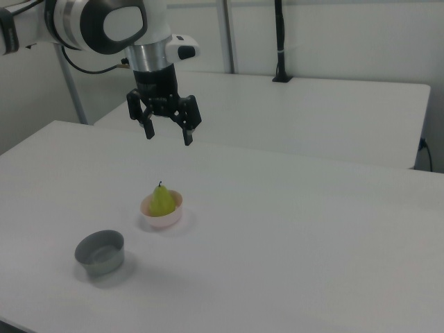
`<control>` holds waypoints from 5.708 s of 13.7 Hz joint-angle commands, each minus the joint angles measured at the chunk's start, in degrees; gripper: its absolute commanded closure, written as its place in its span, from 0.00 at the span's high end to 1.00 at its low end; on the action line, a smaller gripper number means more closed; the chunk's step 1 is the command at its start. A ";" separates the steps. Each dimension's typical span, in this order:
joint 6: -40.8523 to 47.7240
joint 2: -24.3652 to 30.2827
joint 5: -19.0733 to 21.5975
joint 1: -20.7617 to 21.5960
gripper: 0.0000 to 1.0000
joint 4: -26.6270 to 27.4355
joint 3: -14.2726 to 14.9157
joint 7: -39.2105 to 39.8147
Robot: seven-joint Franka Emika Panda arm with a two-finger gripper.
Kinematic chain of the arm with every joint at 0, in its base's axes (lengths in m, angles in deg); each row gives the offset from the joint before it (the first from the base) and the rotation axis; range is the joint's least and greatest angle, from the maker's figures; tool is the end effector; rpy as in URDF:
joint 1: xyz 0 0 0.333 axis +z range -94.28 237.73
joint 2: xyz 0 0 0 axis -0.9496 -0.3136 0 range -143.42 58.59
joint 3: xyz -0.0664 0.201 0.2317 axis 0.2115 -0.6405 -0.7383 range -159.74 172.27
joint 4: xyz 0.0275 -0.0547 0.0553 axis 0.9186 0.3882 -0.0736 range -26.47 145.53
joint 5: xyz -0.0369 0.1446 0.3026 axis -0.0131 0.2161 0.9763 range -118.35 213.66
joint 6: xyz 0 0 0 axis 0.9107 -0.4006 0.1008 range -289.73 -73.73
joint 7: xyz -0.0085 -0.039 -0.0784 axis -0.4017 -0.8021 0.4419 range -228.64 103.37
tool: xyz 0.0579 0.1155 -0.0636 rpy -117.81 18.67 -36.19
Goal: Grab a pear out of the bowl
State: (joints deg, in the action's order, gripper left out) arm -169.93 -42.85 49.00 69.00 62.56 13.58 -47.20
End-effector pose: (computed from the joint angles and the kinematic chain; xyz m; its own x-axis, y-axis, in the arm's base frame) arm 0.5015 -0.0854 0.5676 0.9951 0.0921 0.0354 0.0927 -0.9956 -0.0135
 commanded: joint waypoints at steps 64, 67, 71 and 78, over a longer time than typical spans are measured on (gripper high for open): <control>-7.04 -7.74 -0.12 8.27 0.00 1.56 -4.41 -4.18; -0.95 -6.96 0.06 6.87 0.00 -1.97 -4.41 -4.01; 2.65 -2.39 -0.03 3.44 0.00 1.36 -3.10 5.37; -1.79 0.25 -0.64 0.28 0.00 11.01 8.13 24.53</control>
State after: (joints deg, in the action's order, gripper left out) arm -167.19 -44.92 48.97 69.42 67.37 17.86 -27.86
